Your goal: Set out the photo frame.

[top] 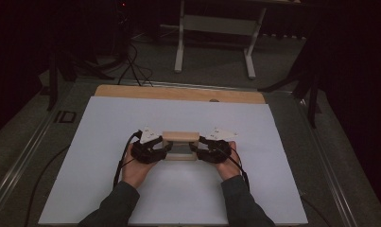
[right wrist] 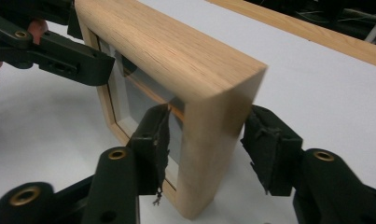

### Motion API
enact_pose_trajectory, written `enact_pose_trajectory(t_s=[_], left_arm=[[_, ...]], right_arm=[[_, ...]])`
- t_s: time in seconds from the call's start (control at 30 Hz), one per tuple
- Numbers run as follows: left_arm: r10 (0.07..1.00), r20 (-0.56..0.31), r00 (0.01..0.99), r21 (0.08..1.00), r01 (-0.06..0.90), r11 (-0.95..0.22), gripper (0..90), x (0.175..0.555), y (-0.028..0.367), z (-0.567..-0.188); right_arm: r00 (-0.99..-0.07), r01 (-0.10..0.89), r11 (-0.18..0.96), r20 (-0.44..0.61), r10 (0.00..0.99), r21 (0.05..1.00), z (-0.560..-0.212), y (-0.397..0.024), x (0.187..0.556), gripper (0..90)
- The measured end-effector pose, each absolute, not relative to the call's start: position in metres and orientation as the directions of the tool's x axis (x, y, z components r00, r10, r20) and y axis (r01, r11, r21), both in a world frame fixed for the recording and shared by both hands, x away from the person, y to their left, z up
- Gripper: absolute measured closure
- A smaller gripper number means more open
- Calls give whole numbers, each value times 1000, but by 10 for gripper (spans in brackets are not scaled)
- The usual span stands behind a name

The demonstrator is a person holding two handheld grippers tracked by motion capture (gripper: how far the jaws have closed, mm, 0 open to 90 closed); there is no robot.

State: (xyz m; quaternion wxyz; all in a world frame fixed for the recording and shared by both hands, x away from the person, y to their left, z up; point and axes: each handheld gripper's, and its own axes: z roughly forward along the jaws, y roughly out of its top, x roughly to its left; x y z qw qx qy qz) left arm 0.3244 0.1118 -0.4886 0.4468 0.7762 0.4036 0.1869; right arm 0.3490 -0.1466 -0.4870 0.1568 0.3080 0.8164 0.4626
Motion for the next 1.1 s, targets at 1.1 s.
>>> enact_pose_trajectory(t_s=[1.1], left_arm=[[820, -83, 566, 802, 527, -283, 623, 332, 116, -504]], right_arm=[[-752, 396, 396, 46, 657, 828, -498, -151, 349, 636]])
